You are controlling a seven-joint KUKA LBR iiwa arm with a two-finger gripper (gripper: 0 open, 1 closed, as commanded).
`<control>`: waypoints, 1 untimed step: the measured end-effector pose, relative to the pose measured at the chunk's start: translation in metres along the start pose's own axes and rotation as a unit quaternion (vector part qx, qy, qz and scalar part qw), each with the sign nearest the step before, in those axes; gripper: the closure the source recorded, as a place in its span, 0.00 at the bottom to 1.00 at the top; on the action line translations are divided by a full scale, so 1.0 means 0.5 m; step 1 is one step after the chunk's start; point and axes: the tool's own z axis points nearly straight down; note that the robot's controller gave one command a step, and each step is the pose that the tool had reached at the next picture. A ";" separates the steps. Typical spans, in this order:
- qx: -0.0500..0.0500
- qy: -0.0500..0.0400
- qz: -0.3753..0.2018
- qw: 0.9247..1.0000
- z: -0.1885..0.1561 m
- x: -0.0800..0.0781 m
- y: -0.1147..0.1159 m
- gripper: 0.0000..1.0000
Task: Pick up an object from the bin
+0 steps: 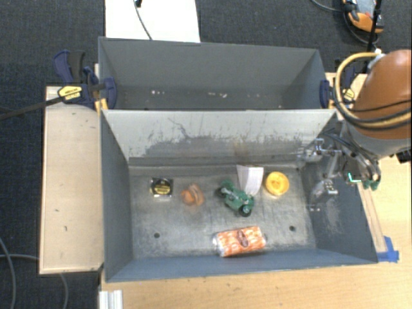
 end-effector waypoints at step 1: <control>0.001 -0.004 -0.001 1.000 -0.007 -0.003 0.001 0.00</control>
Offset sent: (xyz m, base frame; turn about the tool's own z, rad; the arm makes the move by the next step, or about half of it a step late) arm 0.0700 0.0009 -0.1740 -0.1502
